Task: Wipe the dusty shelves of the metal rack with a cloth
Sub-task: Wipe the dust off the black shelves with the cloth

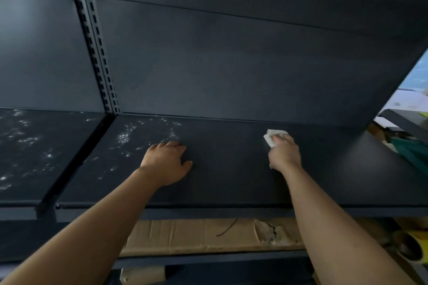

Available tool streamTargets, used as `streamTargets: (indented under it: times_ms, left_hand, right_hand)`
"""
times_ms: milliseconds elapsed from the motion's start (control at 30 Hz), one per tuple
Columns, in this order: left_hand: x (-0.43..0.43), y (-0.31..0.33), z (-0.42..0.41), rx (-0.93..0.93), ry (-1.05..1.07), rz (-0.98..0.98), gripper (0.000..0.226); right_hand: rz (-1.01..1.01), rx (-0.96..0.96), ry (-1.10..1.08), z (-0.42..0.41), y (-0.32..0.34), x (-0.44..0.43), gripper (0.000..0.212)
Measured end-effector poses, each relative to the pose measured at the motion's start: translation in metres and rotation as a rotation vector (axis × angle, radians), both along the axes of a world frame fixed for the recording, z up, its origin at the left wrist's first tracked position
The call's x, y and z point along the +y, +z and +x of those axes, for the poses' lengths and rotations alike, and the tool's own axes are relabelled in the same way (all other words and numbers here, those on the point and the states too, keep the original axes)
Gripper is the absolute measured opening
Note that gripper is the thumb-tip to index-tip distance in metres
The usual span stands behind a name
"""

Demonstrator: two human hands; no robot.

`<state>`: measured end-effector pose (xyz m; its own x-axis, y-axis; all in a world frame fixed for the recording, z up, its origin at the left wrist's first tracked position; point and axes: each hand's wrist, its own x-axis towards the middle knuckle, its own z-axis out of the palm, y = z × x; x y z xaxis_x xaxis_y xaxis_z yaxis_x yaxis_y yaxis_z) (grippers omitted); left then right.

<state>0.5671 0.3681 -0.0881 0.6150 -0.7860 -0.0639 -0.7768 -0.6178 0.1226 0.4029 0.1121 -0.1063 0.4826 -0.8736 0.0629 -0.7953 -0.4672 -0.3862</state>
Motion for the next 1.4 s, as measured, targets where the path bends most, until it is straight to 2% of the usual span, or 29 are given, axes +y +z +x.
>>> streamTargets:
  times_ms: [100, 200, 500, 667, 733, 800, 867, 933, 1000, 1100, 1200, 1400]
  left_hand:
    - [0.007, 0.000, 0.002, 0.004, 0.022, -0.007, 0.064]
    - [0.016, 0.003, 0.008, 0.002, 0.043, -0.006, 0.063]
    - [0.092, 0.009, 0.055, -0.008, 0.188, -0.028, 0.066]
    - [0.130, 0.008, 0.084, -0.005, 0.217, 0.014, 0.063]
    - [0.140, 0.008, 0.092, 0.019, 0.213, 0.020, 0.062]
    - [0.147, 0.008, 0.100, 0.023, 0.190, 0.005, 0.062]
    - [0.154, 0.008, 0.107, 0.022, 0.173, -0.015, 0.063]
    - [0.160, 0.008, 0.115, 0.026, 0.167, -0.040, 0.062]
    - [0.165, 0.008, 0.123, 0.029, 0.165, -0.050, 0.061]
    - [0.173, 0.007, 0.135, 0.037, 0.168, -0.053, 0.058]
    - [0.180, 0.007, 0.145, 0.039, 0.164, -0.061, 0.055]
    - [0.196, 0.006, 0.156, 0.042, 0.134, -0.036, 0.055]
  right_hand:
    - [0.017, -0.133, 0.194, 0.045, -0.004, 0.040, 0.057]
    - [-0.064, -0.140, 0.388, 0.079, -0.007, 0.076, 0.055]
    - [-0.015, -0.073, 0.324, 0.146, 0.003, 0.098, 0.060]
    - [-0.007, -0.076, 0.545, 0.203, 0.005, 0.175, 0.061]
    - [0.061, -0.123, 0.626, 0.221, 0.002, 0.191, 0.057]
    - [0.119, -0.298, 0.582, 0.228, 0.000, 0.189, 0.041]
    - [0.059, -0.412, 0.353, 0.224, 0.001, 0.170, 0.040]
    - [-0.002, -0.342, 0.100, 0.213, 0.000, 0.145, 0.046]
    - [-0.017, -0.163, 0.003, 0.212, 0.001, 0.131, 0.052]
    - [-0.052, 0.035, 0.080, 0.232, 0.002, 0.145, 0.056]
    - [-0.030, 0.001, 0.188, 0.254, 0.001, 0.171, 0.053]
    - [-0.011, -0.078, 0.583, 0.284, 0.003, 0.218, 0.047]
